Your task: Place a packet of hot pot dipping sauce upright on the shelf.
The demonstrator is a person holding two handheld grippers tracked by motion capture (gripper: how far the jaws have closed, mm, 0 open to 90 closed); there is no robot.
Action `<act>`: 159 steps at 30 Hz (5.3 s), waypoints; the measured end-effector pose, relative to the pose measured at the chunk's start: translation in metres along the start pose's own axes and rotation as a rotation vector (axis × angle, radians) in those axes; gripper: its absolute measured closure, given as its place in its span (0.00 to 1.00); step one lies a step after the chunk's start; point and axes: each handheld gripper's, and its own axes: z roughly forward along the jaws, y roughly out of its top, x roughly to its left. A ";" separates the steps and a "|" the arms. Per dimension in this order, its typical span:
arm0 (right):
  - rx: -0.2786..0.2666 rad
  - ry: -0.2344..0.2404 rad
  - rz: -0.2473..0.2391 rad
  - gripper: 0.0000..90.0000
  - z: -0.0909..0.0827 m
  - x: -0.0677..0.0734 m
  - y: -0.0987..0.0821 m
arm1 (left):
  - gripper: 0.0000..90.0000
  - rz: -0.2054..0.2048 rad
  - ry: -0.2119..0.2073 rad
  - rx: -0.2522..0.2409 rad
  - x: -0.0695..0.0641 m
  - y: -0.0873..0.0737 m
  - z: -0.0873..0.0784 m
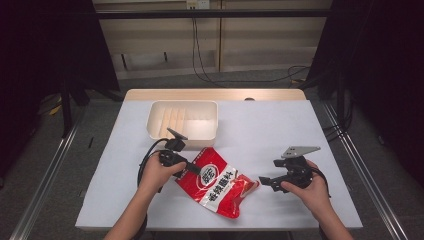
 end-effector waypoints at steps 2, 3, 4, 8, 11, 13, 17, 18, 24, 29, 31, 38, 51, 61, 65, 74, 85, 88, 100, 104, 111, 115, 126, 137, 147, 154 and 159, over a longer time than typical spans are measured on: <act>0.002 0.001 0.000 0.12 0.000 0.000 0.000 | 1.00 0.003 0.002 0.010 -0.001 0.001 0.000; -0.001 -0.001 -0.001 0.12 0.000 0.001 0.000 | 1.00 0.006 -0.006 0.012 -0.001 0.001 0.000; -0.001 -0.001 -0.001 0.12 0.000 0.001 0.000 | 1.00 -0.044 -0.007 -0.019 -0.004 0.001 0.001; 0.001 -0.002 -0.001 0.12 0.000 0.000 0.000 | 1.00 -0.043 -0.031 0.017 -0.007 0.004 -0.002; 0.005 -0.004 -0.004 0.12 0.001 0.000 0.000 | 1.00 -0.065 -0.025 -0.002 -0.013 0.007 -0.002; 0.002 -0.005 -0.003 0.12 0.001 0.000 0.000 | 1.00 -0.045 -0.022 0.008 -0.015 0.010 -0.003; 0.003 -0.002 -0.003 0.12 0.000 0.000 0.000 | 1.00 -0.040 -0.008 0.024 -0.022 0.015 -0.006; 0.003 -0.002 -0.003 0.12 0.000 0.000 0.000 | 1.00 -0.035 -0.020 0.029 -0.023 0.017 -0.007; 0.000 -0.005 0.005 0.12 0.000 -0.001 -0.001 | 1.00 -0.025 -0.015 0.051 -0.029 0.026 -0.014; -0.001 -0.004 0.002 0.12 -0.001 -0.001 0.000 | 1.00 -0.016 -0.004 0.041 -0.044 0.036 -0.023; -0.001 -0.005 0.003 0.12 -0.001 -0.002 -0.001 | 1.00 0.051 0.008 0.090 -0.046 0.042 -0.030; -0.003 -0.005 0.002 0.12 -0.002 -0.002 -0.001 | 1.00 0.084 0.050 0.100 -0.065 0.055 -0.044; -0.003 -0.005 0.002 0.12 -0.001 -0.002 -0.001 | 1.00 0.113 0.134 0.133 -0.099 0.071 -0.067; -0.009 -0.004 0.001 0.12 -0.002 -0.003 0.000 | 1.00 0.179 0.184 0.176 -0.121 0.082 -0.085; -0.008 -0.003 0.000 0.12 -0.002 -0.003 0.000 | 1.00 0.189 0.200 0.189 -0.126 0.086 -0.092; 0.000 -0.003 -0.003 0.12 -0.001 -0.002 -0.001 | 1.00 0.177 0.257 0.182 -0.128 0.091 -0.108; 0.002 -0.001 -0.006 0.12 -0.001 -0.001 0.000 | 1.00 0.167 0.262 0.173 -0.132 0.096 -0.126; 0.000 0.002 -0.008 0.12 -0.001 -0.001 0.000 | 1.00 0.166 0.275 0.170 -0.133 0.098 -0.129; -0.007 -0.005 -0.001 0.10 -0.001 -0.002 0.000 | 1.00 0.166 0.276 0.155 -0.135 0.109 -0.143; -0.008 -0.002 -0.003 0.09 -0.001 -0.002 0.000 | 1.00 0.162 0.280 0.141 -0.138 0.112 -0.146; -0.014 -0.004 0.000 0.07 0.000 -0.002 -0.001 | 1.00 0.150 0.287 0.137 -0.137 0.119 -0.151; -0.023 0.000 -0.005 0.06 0.000 -0.003 0.000 | 1.00 0.138 0.296 0.130 -0.137 0.125 -0.154; -0.020 0.012 -0.003 0.04 -0.001 -0.004 -0.001 | 1.00 0.141 0.340 0.116 -0.144 0.141 -0.161; -0.018 0.022 -0.007 0.04 -0.001 -0.004 -0.002 | 1.00 0.136 0.377 0.068 -0.144 0.151 -0.163; -0.015 0.020 -0.009 0.04 -0.001 -0.004 -0.002 | 1.00 0.143 0.427 0.042 -0.142 0.156 -0.158; -0.014 0.021 -0.014 0.04 -0.001 -0.003 -0.001 | 1.00 0.137 0.438 0.025 -0.140 0.161 -0.160; -0.013 0.023 -0.017 0.04 -0.001 -0.003 -0.001 | 1.00 0.120 0.441 0.027 -0.137 0.165 -0.159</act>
